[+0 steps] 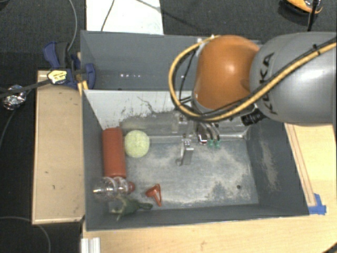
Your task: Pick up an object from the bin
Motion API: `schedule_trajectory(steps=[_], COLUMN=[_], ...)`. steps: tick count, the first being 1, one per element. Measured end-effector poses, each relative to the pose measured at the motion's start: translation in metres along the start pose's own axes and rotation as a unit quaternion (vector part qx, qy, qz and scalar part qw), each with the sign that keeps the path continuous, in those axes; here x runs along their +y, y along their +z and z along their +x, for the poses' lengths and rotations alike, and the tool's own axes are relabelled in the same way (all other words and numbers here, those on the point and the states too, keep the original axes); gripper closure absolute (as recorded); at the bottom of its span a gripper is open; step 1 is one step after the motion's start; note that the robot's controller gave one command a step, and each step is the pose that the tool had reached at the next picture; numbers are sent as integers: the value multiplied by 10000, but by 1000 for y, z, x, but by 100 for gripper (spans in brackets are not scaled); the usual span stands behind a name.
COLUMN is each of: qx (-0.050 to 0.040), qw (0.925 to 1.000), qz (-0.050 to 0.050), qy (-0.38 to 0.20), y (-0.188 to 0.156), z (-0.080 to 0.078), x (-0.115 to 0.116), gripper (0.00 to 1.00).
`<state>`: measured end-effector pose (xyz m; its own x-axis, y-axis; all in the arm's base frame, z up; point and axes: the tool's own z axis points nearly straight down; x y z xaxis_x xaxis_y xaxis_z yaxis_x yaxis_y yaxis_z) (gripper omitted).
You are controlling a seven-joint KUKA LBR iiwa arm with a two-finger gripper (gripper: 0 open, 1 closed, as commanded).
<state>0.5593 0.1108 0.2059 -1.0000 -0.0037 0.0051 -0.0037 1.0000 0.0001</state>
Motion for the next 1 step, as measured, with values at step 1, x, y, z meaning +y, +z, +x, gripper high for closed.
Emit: schedule_trajectory(steps=[1], qx=[-42], qw=[10000], qz=[-5], qy=[17], y=[-5], z=[-2], x=[-1], gripper=[0])
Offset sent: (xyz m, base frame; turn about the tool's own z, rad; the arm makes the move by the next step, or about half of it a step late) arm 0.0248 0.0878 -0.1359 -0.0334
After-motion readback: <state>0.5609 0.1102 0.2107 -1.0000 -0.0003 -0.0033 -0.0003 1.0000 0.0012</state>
